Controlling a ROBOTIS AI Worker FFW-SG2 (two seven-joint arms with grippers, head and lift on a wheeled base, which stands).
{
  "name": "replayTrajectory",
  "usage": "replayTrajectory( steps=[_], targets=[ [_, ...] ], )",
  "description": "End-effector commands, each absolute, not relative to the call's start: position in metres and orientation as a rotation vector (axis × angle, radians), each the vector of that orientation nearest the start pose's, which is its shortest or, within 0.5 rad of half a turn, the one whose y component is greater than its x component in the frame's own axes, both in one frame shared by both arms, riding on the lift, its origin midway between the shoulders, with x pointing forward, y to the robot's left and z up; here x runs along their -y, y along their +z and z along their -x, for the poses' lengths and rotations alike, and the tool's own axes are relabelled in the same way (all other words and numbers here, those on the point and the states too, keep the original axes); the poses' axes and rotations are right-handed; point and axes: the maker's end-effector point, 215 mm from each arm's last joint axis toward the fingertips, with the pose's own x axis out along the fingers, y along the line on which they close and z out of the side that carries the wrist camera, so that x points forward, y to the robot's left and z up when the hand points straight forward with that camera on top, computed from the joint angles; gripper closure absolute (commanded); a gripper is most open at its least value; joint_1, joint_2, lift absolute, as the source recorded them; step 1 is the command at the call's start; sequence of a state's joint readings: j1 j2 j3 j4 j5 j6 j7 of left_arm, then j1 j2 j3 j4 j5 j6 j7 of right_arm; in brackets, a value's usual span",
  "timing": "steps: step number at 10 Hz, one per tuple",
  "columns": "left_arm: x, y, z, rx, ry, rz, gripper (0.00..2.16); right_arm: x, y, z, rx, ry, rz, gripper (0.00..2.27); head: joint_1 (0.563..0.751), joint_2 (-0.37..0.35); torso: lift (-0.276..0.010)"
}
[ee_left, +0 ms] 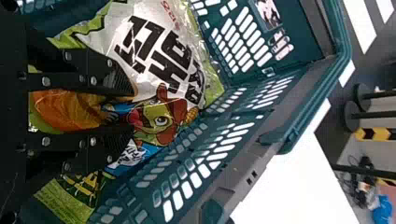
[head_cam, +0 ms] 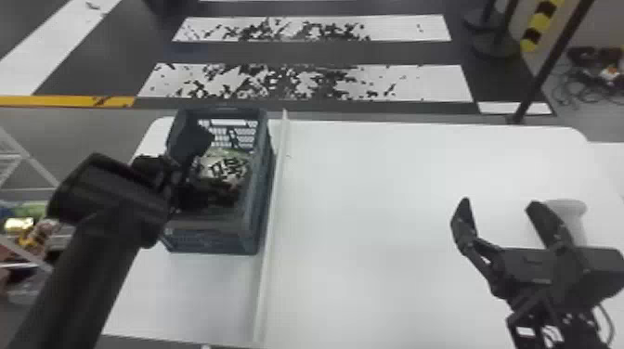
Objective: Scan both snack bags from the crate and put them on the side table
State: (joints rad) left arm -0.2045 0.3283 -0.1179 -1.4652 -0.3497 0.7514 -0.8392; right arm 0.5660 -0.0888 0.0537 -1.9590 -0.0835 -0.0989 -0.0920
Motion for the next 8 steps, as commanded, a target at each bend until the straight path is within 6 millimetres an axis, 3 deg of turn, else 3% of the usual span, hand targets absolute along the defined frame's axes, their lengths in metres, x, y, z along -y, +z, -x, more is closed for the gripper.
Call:
replayTrajectory(
  steps=[1, 8],
  targets=[
    [-0.283, -0.490, -0.534, -0.818, -0.567, -0.299, 2.14, 0.229, -0.386, -0.417, -0.086, -0.013, -0.030, 0.04, 0.695, 0.058, -0.087],
    [-0.336, -0.426, -0.539, -0.648, -0.484, -0.111, 2.14, 0.222, -0.388, -0.416, -0.089, -0.007, -0.037, 0.04, 0.695, 0.115, -0.087]
  ],
)
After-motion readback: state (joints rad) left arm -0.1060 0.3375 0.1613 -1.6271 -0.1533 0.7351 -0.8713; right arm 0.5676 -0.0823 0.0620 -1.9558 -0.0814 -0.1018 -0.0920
